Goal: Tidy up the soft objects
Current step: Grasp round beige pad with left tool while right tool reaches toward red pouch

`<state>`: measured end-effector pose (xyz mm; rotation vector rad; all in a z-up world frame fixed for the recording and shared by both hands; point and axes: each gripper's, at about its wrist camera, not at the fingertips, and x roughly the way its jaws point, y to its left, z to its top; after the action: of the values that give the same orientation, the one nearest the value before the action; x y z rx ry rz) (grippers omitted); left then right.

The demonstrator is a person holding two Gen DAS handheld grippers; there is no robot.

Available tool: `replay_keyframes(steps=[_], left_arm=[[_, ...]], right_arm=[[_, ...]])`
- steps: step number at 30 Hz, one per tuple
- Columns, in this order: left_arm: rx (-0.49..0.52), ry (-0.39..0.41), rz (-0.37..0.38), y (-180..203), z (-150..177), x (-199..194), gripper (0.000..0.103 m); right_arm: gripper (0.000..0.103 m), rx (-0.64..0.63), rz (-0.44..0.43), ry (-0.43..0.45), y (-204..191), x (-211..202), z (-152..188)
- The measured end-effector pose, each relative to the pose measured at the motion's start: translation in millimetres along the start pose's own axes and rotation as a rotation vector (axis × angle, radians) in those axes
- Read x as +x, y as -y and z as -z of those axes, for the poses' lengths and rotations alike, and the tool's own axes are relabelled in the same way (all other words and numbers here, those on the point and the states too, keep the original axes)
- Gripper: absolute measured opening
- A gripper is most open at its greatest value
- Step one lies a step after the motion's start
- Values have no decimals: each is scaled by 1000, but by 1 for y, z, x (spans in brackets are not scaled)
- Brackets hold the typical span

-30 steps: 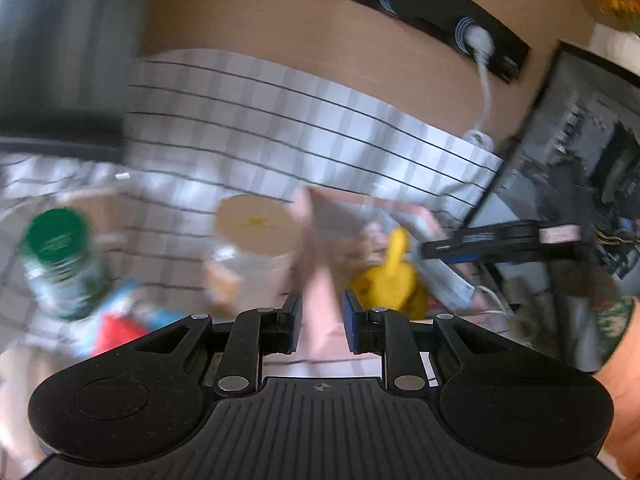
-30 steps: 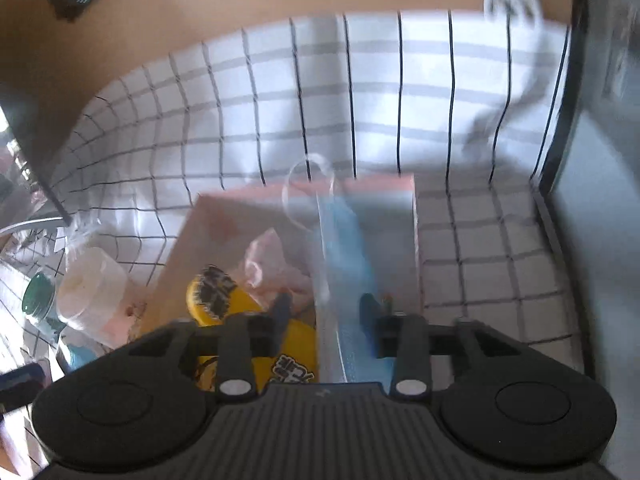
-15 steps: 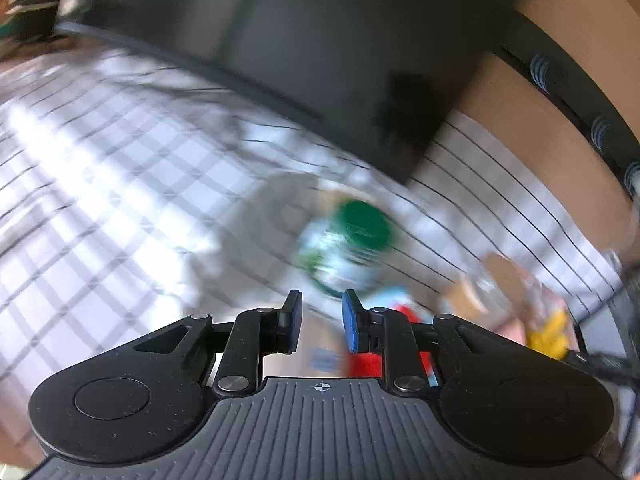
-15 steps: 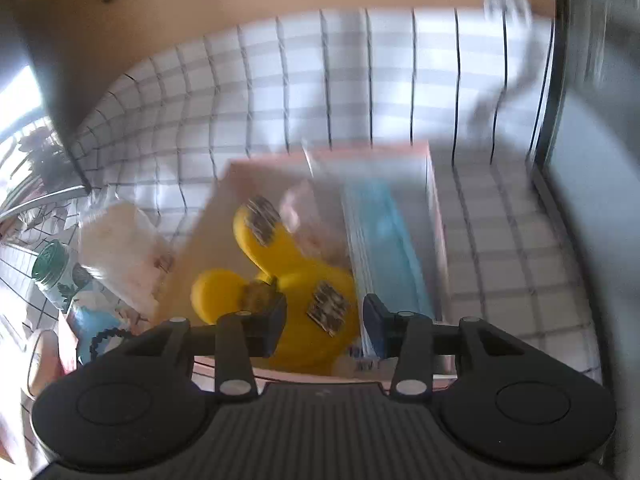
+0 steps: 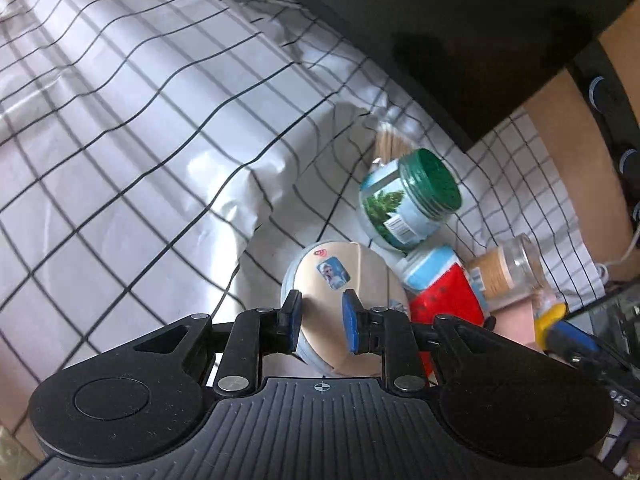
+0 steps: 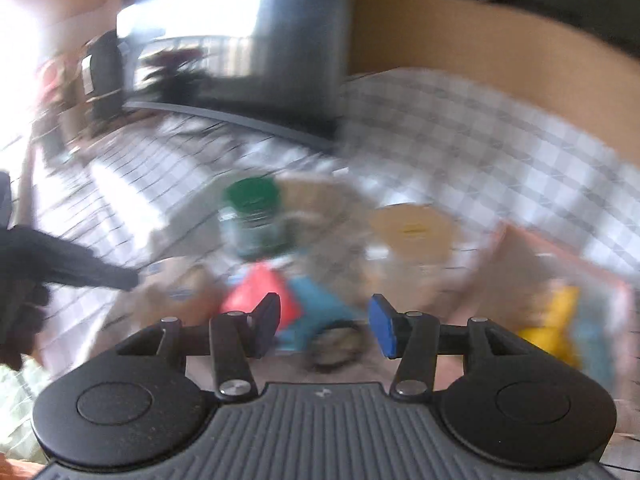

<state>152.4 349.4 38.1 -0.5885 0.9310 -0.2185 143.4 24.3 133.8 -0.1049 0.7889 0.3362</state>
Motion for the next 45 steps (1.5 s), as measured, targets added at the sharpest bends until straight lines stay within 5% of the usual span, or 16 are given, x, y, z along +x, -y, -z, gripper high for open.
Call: replay_keyframes(steps=[3,6,15,22,27,33,40,45], left_arm=[[9,-6,38,-7,-3,0,24],[-23,-20,36,-18,-6,2,24],[-156,-30,165,-43,-4,15,25],[-377,-75,282,-71,3,32,38],[-184,-99,300,-45,-3,23,68],[-44,-76,495,-13,-12,-1,68],[215,-78,252,40,-14,15,68],[285,-77,205,51,-13,37,68]], right_arm=[[47,-34,-64,-34,-32,25,-3],[29,-84,-77,-76,-59,47,-4],[27,-109,-137,-142,-84,84,3],[27,-91,-160,-130,-82,85,8],[27,-92,-148,-121,-79,83,9],[27,-76,-153,-127,-69,80,14],[27,-72,-149,-129,-64,81,19],[28,-74,-146,-127,-61,82,21]])
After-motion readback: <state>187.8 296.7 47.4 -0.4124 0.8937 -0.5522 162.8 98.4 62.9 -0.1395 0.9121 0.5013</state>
